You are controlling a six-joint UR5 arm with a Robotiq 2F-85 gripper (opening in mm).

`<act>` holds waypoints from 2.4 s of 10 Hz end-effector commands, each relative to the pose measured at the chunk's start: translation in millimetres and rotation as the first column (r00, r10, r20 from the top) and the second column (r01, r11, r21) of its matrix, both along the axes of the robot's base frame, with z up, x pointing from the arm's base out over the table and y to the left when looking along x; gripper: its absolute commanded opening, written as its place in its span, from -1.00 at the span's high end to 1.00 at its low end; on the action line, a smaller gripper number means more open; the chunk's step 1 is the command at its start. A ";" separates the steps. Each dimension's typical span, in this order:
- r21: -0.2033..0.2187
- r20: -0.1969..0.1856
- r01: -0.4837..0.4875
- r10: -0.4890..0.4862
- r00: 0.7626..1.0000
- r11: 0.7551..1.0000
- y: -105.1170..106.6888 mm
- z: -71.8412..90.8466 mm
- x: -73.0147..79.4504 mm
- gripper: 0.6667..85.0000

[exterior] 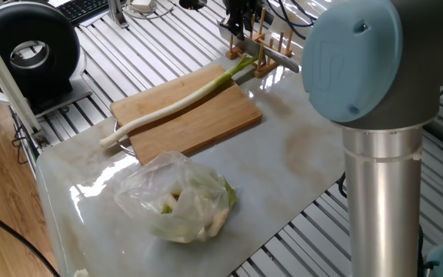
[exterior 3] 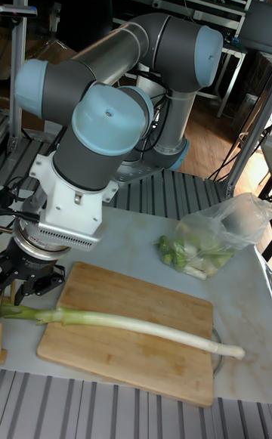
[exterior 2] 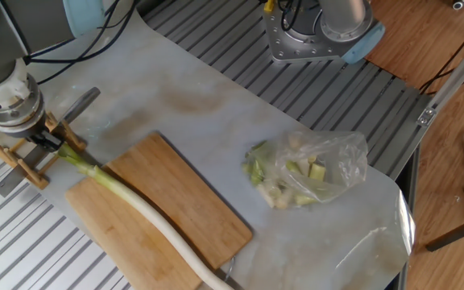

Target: Chop the scallions

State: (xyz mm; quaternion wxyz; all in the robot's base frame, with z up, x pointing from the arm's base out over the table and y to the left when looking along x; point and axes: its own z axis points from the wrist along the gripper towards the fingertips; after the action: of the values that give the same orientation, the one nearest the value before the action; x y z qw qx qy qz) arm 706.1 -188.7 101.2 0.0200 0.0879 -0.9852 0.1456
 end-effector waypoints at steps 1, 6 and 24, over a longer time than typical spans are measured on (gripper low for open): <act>0.024 -0.025 0.014 -0.014 1.000 1.000 4.2 -2.1 -8.3 0.15; -0.033 -0.037 0.039 -0.040 0.999 0.999 -9.4 2.4 -13.4 0.23; -0.009 -0.022 0.024 -0.025 0.999 1.000 -17.0 -29.2 -14.6 0.31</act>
State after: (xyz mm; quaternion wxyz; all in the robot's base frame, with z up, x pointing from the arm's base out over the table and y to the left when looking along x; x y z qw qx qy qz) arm 692.8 -206.3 74.5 0.0308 0.0797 -0.9846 0.1526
